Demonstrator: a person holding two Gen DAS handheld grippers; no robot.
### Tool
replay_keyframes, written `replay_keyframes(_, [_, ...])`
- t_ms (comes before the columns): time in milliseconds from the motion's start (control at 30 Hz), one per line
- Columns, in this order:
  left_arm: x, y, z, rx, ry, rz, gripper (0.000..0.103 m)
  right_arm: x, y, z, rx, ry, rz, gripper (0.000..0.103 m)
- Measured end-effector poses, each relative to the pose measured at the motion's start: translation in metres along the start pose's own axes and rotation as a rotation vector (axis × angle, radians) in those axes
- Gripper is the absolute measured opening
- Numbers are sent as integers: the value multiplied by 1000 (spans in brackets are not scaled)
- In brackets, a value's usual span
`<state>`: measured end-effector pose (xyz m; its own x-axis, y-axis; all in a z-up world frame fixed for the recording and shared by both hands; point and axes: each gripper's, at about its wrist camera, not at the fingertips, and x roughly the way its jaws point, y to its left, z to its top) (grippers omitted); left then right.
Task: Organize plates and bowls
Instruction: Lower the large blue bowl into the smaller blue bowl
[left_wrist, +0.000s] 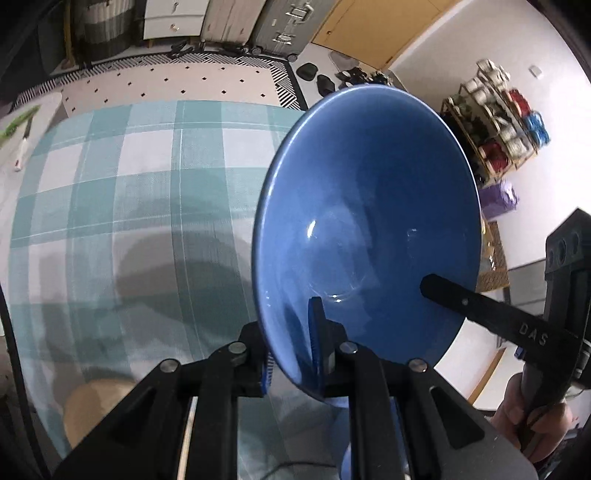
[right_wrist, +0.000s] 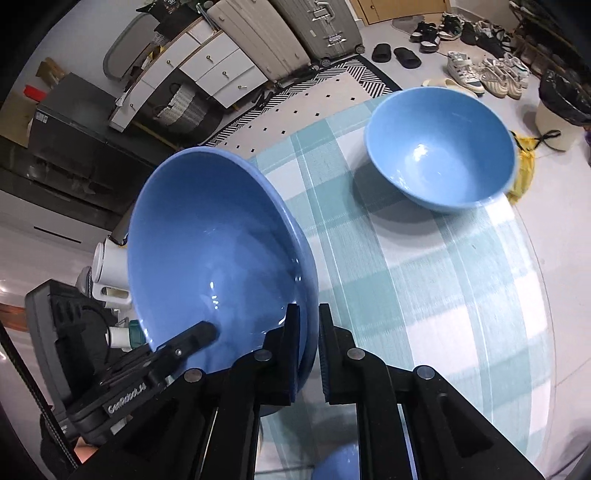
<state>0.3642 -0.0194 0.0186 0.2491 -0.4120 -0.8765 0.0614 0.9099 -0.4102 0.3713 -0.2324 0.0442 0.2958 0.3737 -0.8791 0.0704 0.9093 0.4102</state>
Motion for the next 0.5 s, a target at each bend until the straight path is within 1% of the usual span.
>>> replay_keyframes(100, [-8,-16,-15,40,4,35,15,-18,-5,-19,-1,-10,3,9])
replay_keyframes(233, [-10,-36,-30,73,20,79,15,-38,-16,-42,16,-3,16,9])
replay_keyframes(400, [-19,-61,-61,128,29,122,15,-62,-33,-72,30,-1,28,9])
replay_keyframes(500, [-19,-74,-80,164,49,149,15,-71,-41,-88,26,-5,11,9])
